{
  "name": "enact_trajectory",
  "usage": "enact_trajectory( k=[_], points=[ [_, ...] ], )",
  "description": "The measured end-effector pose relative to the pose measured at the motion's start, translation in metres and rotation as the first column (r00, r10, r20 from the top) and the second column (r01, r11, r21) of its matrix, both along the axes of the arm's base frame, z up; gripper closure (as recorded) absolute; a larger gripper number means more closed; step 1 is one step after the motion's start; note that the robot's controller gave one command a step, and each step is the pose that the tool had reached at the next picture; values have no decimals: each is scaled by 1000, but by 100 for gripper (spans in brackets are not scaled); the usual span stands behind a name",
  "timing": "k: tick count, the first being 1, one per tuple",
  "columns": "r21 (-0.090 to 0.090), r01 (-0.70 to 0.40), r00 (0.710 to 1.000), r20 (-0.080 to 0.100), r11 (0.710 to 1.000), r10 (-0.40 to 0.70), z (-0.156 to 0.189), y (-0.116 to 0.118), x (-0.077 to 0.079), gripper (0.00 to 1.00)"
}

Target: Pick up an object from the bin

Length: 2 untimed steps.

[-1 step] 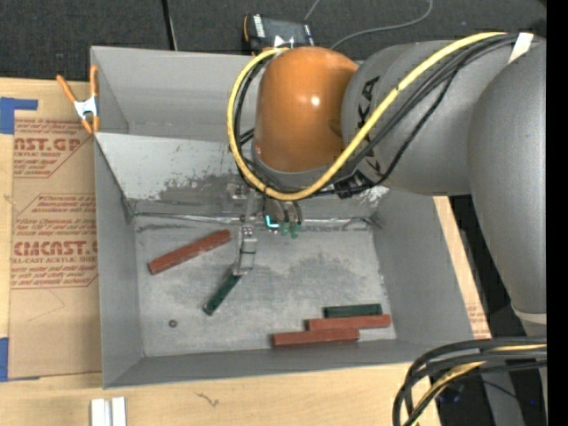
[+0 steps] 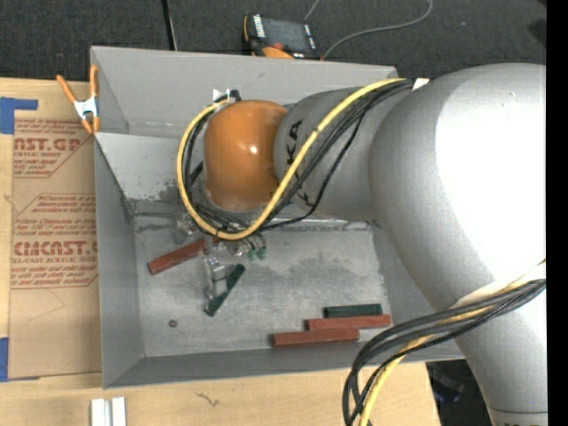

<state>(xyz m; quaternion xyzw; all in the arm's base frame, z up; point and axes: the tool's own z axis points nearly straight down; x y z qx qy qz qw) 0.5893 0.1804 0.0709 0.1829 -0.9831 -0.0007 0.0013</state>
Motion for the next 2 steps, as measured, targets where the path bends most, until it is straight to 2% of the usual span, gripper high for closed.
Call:
enact_trajectory(
  k=[1,2],
  points=[
    [1,2,1000,4,1000,-2,3,0,2,100],
    [1,-63,998,11,998,63,144,-15,-33,100]
  ],
)
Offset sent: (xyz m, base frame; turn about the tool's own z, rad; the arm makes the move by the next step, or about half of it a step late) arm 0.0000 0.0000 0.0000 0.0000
